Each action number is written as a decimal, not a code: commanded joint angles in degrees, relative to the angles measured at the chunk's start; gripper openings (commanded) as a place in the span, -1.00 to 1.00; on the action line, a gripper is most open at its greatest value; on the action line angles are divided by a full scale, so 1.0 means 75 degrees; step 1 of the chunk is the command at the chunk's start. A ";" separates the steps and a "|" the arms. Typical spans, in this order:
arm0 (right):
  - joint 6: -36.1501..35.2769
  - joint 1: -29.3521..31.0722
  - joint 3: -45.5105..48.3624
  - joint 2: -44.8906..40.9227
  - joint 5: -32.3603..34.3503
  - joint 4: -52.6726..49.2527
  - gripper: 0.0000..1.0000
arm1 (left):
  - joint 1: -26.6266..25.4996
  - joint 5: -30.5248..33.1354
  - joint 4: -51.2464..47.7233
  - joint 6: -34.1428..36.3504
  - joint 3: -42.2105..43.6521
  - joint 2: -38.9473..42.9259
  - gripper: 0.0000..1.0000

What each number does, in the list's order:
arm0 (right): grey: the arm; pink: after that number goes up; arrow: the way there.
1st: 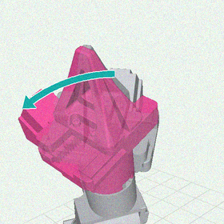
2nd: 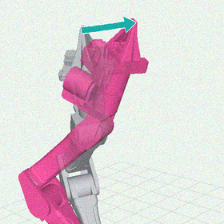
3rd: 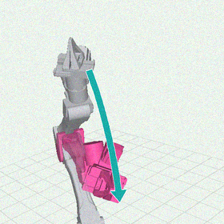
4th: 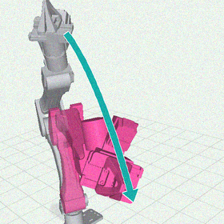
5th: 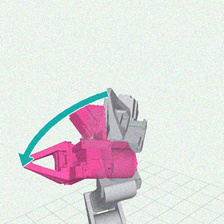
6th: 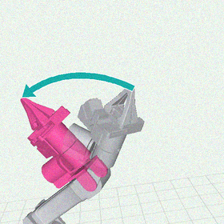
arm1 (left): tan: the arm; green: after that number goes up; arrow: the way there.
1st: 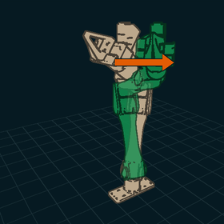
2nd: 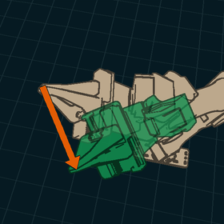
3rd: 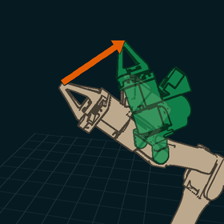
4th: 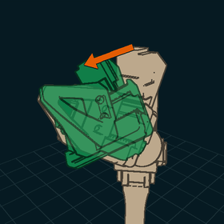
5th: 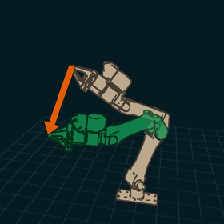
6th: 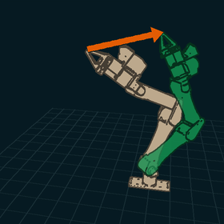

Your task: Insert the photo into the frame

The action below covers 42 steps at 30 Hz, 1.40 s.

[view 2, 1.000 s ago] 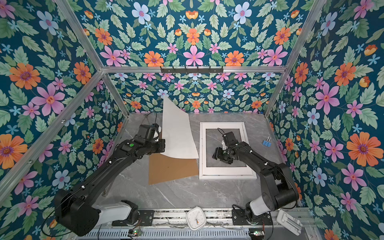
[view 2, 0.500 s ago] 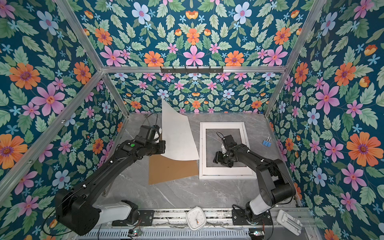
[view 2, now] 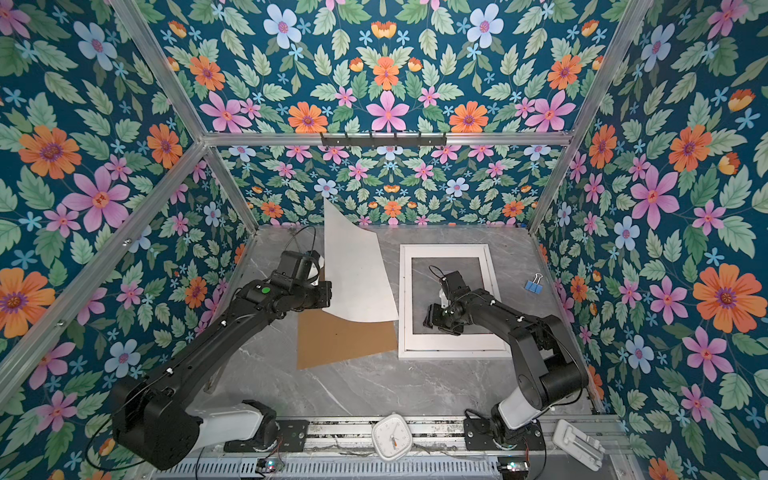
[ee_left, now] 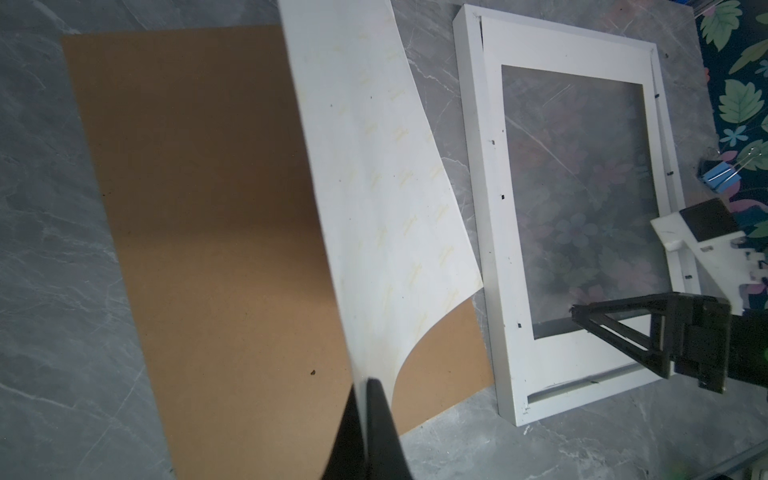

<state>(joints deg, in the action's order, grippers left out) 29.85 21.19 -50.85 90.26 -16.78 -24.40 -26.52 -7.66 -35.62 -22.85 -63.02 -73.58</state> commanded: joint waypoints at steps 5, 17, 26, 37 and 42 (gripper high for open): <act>0.0103 0.0105 0.0120 -0.0102 0.0103 -0.0063 0.29 | 0.0009 -0.0045 0.0132 -0.0047 0.0009 -0.0005 -1.00; 0.0251 0.0173 0.0346 -0.0368 0.0141 -0.0103 0.27 | 0.0008 -0.0115 0.0187 -0.0053 0.0045 -0.0068 -1.00; 0.0263 0.0186 0.0343 -0.0412 0.0197 -0.0121 0.27 | 0.0009 -0.0127 0.0203 -0.0071 0.0048 -0.0102 -1.00; 0.0351 0.0241 0.0411 -0.0584 0.0307 -0.0010 0.35 | 0.0009 -0.0079 0.0193 -0.0070 -0.0031 -0.0067 -1.00; 0.0294 0.0248 0.0195 -0.0661 0.0441 0.0036 0.46 | 0.0008 -0.0133 -0.0107 -0.0076 -0.0406 -0.0127 -1.00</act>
<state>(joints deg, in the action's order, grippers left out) 31.99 22.94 -48.49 85.80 -14.79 -24.25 -26.52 -8.75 -35.88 -23.66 -64.71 -74.43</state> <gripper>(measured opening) 0.724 0.050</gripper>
